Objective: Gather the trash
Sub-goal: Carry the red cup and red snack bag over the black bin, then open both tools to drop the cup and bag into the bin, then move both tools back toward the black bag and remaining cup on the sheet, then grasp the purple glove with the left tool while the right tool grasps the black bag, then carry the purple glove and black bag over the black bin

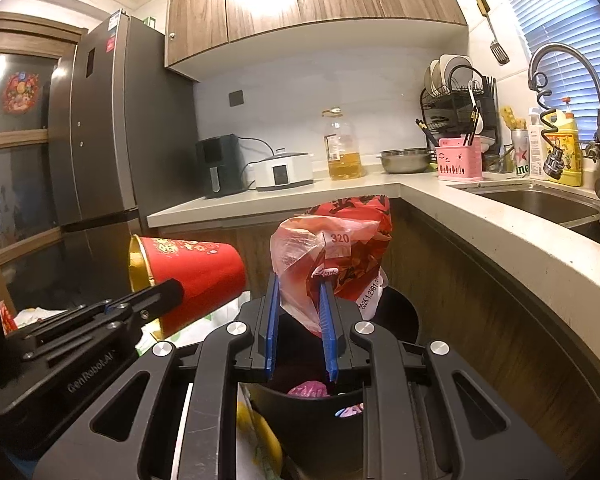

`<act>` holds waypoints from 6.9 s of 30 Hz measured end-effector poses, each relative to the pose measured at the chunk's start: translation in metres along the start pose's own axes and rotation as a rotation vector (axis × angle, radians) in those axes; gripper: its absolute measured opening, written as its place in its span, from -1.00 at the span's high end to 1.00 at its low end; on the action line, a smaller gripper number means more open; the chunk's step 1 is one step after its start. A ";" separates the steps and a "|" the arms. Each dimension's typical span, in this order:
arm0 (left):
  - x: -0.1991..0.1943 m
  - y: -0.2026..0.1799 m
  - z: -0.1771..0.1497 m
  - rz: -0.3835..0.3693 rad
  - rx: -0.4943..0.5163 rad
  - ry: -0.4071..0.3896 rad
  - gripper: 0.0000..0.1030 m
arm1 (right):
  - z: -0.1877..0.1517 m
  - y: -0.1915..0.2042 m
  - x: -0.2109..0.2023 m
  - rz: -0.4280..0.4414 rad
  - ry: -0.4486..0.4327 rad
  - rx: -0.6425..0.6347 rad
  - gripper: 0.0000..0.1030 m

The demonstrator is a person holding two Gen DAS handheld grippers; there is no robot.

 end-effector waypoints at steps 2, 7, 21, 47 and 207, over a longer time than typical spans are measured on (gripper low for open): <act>0.005 -0.001 0.001 -0.003 0.002 0.003 0.96 | 0.001 -0.002 0.003 -0.004 0.002 -0.001 0.62; 0.018 -0.002 0.000 -0.014 -0.002 0.009 0.96 | 0.001 -0.005 0.008 -0.016 0.002 -0.005 0.62; 0.037 -0.002 -0.005 -0.041 -0.016 0.022 0.96 | -0.002 -0.008 0.021 -0.024 0.017 0.006 0.62; 0.071 0.007 -0.024 -0.054 -0.044 0.076 0.29 | -0.006 -0.028 0.047 -0.020 0.058 0.027 0.34; -0.065 0.059 -0.001 0.284 -0.062 -0.010 1.00 | 0.002 0.035 -0.006 0.104 0.006 -0.001 0.90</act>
Point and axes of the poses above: each gripper's, at about its wrist camera, not at the fingertips, and x roughly the way its jaws point, y to its left, z to its top, the point moved 1 cm from there along x, roughly the way its jaws point, and after that the axes turned 10 degrees about x, right-handed, at the moved point
